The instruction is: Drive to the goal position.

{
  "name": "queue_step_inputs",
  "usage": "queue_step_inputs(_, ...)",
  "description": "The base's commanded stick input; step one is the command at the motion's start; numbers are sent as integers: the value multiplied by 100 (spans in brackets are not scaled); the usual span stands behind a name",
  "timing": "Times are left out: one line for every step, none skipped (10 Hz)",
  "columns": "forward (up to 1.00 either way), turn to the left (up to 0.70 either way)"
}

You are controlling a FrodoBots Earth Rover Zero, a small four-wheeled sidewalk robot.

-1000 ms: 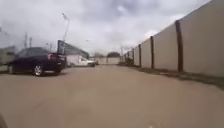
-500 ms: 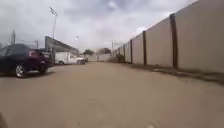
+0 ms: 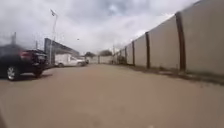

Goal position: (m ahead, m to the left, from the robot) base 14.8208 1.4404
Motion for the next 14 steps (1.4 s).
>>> queue_step_inputs(100,0)
queue_step_inputs(100,0)
queue_step_inputs(100,0)
queue_step_inputs(100,0)
queue_step_inputs(100,0)
queue_step_inputs(100,0)
queue_step_inputs(100,0)
queue_step_inputs(100,0)
queue_step_inputs(100,0)
queue_step_inputs(100,0)
queue_step_inputs(100,0)
queue_step_inputs(100,0)
queue_step_inputs(100,0)
queue_step_inputs(100,0)
